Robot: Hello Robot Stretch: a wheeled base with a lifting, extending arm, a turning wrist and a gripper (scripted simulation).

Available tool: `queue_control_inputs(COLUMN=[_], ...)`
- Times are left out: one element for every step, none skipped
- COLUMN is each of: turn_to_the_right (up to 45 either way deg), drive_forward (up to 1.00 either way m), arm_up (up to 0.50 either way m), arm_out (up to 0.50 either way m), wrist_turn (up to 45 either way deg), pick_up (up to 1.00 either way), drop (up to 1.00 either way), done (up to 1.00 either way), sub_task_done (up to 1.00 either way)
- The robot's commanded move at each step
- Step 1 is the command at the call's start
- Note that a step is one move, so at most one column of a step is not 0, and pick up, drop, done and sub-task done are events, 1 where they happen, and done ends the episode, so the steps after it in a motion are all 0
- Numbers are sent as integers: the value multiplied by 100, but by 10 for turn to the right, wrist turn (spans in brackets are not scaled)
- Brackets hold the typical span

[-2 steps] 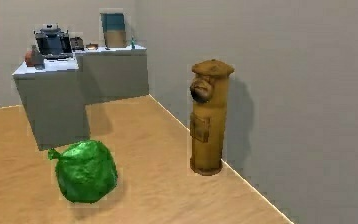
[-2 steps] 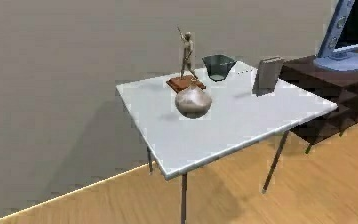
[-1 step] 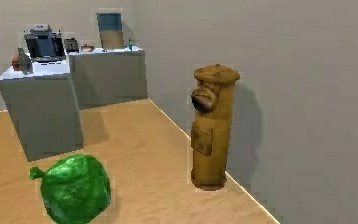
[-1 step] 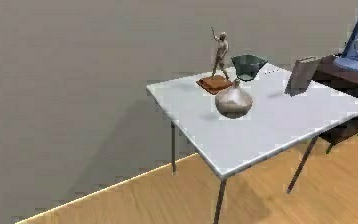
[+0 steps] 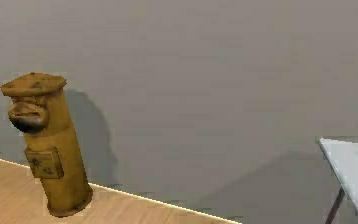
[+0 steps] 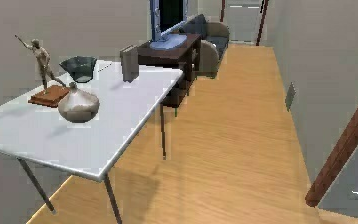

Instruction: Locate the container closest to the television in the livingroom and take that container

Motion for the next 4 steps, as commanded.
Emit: queue_control_inputs(turn_to_the_right=[150,0,450,450], drive_forward=[0,65,0,0], arm_up=[0,0,0,0], arm_out=[0,0,0,0], wrist_turn=[0,0,0,0], pick_up=[0,0,0,0], drop=[0,0,0,0], done=[0,0,0,0], sub_task_done=[0,0,0,0])
